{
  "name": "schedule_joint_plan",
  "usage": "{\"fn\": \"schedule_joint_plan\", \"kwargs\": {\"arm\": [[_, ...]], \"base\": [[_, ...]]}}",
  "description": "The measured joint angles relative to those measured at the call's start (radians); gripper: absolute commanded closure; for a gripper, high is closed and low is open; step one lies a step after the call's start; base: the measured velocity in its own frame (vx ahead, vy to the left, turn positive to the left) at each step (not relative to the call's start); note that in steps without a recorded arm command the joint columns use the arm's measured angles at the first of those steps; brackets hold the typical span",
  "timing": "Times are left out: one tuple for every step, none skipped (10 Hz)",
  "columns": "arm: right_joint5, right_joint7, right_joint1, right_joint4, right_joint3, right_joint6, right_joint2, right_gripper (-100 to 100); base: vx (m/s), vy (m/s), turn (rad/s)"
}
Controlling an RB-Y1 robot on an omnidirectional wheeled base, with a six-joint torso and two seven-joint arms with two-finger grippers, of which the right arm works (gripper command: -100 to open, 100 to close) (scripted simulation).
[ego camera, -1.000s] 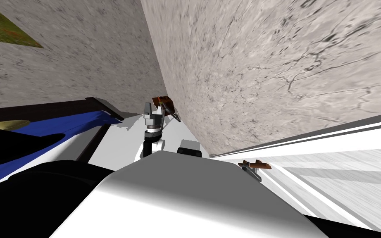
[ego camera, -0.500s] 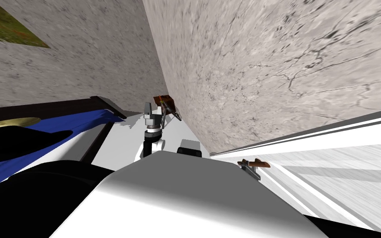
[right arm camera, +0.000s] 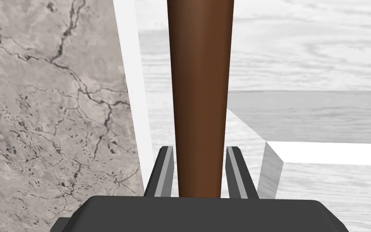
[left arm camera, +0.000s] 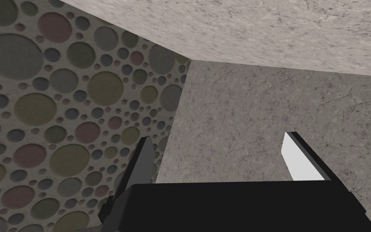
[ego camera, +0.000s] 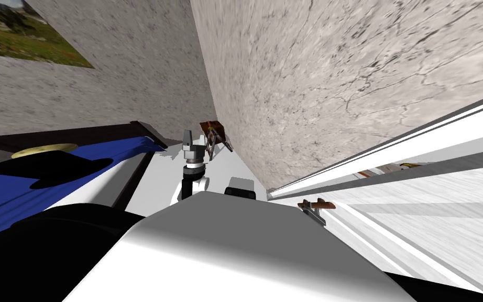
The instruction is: Pull the door open
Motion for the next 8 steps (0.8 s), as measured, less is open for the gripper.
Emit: {"fn": "schedule_joint_plan", "kwargs": {"arm": [[0.010, -0.004, 0.003, -0.005, 0.012, -0.005, -0.002, 100], [0.013, -0.005, 0.003, -0.004, 0.017, -0.005, 0.000, 100], [0.020, -0.006, 0.007, -0.011, 0.026, -0.008, -0.005, 100], [0.030, -0.014, 0.009, -0.012, 0.038, -0.019, -0.010, 100], [0.042, -0.023, 0.006, -0.006, 0.051, -0.032, -0.013, 100], [0.050, -0.024, 0.016, -0.022, 0.061, -0.035, -0.018, 100], [0.060, -0.030, 0.017, -0.020, 0.075, -0.042, -0.021, 100], [0.071, -0.033, 0.024, -0.029, 0.089, -0.049, -0.024, 100]], "base": [[-0.092, 0.030, 0.020], [-0.143, 0.025, 0.046], [-0.220, 0.015, 0.063], [-0.239, 0.033, 0.056], [-0.232, 0.071, 0.046], [-0.223, 0.048, 0.034], [-0.262, 0.021, 0.051], [-0.249, 0.021, 0.057]]}}
